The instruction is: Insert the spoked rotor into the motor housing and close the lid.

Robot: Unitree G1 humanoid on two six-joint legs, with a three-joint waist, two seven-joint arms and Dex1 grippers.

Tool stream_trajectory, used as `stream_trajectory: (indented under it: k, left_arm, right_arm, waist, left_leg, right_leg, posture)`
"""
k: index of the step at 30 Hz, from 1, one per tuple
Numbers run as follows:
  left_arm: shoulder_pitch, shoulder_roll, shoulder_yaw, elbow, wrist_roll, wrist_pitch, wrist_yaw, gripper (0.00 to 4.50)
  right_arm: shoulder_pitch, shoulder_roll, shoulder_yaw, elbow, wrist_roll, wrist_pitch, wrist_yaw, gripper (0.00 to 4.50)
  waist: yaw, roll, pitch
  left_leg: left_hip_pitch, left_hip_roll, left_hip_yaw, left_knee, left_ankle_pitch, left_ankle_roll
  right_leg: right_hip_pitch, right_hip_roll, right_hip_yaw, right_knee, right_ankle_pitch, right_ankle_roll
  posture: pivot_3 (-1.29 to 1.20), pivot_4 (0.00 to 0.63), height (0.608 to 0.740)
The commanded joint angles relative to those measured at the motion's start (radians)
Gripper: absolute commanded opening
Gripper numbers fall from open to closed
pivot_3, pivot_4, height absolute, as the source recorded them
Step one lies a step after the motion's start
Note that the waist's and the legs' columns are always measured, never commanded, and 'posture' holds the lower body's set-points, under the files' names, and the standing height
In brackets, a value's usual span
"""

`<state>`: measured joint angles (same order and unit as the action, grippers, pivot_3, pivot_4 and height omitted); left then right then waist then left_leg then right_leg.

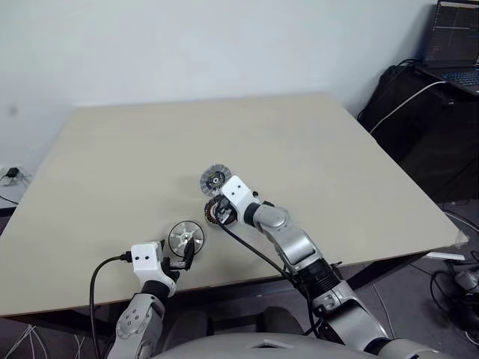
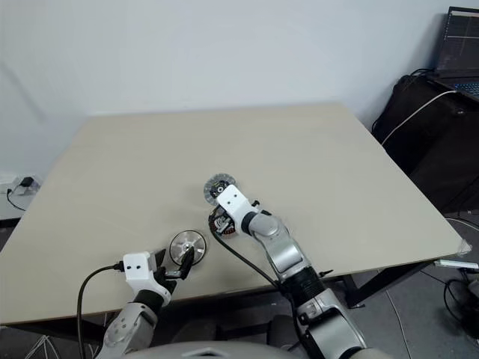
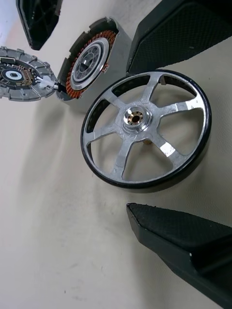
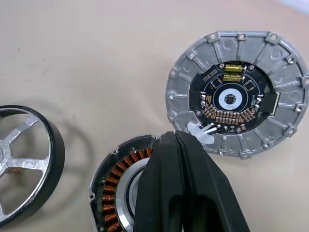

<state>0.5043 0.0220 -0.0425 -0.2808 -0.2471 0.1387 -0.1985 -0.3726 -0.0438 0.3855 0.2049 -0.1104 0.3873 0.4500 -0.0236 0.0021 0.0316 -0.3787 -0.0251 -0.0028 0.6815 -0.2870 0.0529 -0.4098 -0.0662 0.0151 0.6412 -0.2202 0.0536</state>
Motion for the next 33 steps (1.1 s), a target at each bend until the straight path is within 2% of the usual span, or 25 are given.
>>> stream_trajectory:
  k: [1, 8, 15, 27, 33]
  left_arm:
    - [-0.004, -0.001, 0.0, -0.021, -0.004, -0.023, -0.005, 4.5]
    - [-0.006, -0.003, 0.0, -0.013, -0.003, -0.027, -0.005, 4.5]
    - [-0.008, -0.007, -0.001, -0.003, -0.001, -0.036, -0.004, 4.5]
    - [-0.02, -0.01, -0.003, 0.012, -0.002, -0.038, -0.01, 4.5]
    - [-0.023, -0.009, -0.001, 0.01, -0.002, -0.036, -0.011, 4.5]
  right_arm:
    - [-0.041, 0.02, 0.007, 0.037, -0.011, -0.033, -0.016, 0.02]
    - [-0.099, 0.039, 0.025, 0.167, -0.041, -0.036, -0.021, 0.02]
    - [-0.119, 0.035, 0.033, 0.198, -0.061, -0.02, -0.019, 0.02]
    - [-0.022, -0.035, 0.046, -0.013, -0.057, 0.066, 0.04, 0.02]
    - [-0.014, -0.044, 0.045, -0.039, -0.058, 0.085, 0.044, 0.02]
  waist:
    - [-0.001, 0.0, 0.0]
    - [-0.003, 0.0, 0.0]
    - [-0.003, 0.0, 0.0]
    - [-0.002, 0.0, 0.0]
    - [-0.002, 0.0, 0.0]
  left_leg:
    - [0.0, 0.0, 0.0, 0.0, 0.0, 0.0]
    - [0.0, 0.0, 0.0, 0.0, 0.0, 0.0]
    - [0.0, 0.0, 0.0, 0.0, 0.0, 0.0]
    - [0.0, 0.0, 0.0, 0.0, 0.0, 0.0]
    - [0.0, 0.0, 0.0, 0.0, 0.0, 0.0]
  right_leg:
    - [0.0, 0.0, 0.0, 0.0, 0.0, 0.0]
    - [0.0, 0.0, 0.0, 0.0, 0.0, 0.0]
    - [0.0, 0.0, 0.0, 0.0, 0.0, 0.0]
    - [0.0, 0.0, 0.0, 0.0, 0.0, 0.0]
    - [0.0, 0.0, 0.0, 0.0, 0.0, 0.0]
  posture:
    - [0.0, 0.0, 0.74]
    - [0.0, 0.0, 0.74]
    - [0.0, 0.0, 0.74]
    - [0.0, 0.0, 0.74]
    - [0.0, 0.0, 0.74]
